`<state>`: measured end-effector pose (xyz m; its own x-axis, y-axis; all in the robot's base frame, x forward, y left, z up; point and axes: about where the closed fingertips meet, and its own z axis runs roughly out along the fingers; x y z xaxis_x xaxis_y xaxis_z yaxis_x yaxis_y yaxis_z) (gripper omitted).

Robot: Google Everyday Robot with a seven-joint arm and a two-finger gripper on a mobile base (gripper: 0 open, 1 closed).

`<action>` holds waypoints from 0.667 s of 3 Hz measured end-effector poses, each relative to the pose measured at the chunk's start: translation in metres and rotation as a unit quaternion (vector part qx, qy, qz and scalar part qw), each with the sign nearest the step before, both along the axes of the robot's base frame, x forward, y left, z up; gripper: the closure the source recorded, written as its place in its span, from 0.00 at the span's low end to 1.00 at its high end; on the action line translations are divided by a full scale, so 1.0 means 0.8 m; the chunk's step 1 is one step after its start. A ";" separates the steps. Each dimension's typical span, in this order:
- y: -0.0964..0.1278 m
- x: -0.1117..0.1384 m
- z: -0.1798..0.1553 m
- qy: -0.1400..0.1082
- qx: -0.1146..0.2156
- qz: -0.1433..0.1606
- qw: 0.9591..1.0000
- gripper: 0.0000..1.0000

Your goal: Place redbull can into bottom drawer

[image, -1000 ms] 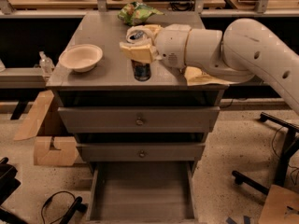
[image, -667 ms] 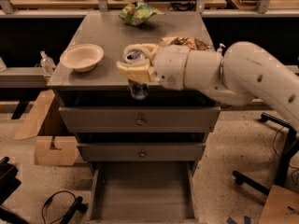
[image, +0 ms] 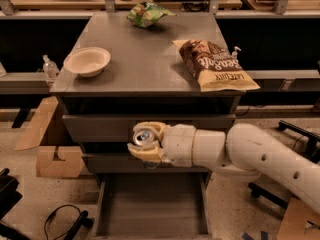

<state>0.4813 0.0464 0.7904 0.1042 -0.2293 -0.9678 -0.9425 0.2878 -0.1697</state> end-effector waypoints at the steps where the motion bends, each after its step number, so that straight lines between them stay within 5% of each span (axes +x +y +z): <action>1: 0.014 0.005 -0.124 0.019 -0.014 0.009 1.000 1.00; 2: 0.014 0.005 -0.122 0.018 -0.014 0.009 1.000 1.00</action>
Offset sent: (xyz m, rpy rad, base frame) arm 0.0029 0.0075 -0.0821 -0.0355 0.0219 0.0138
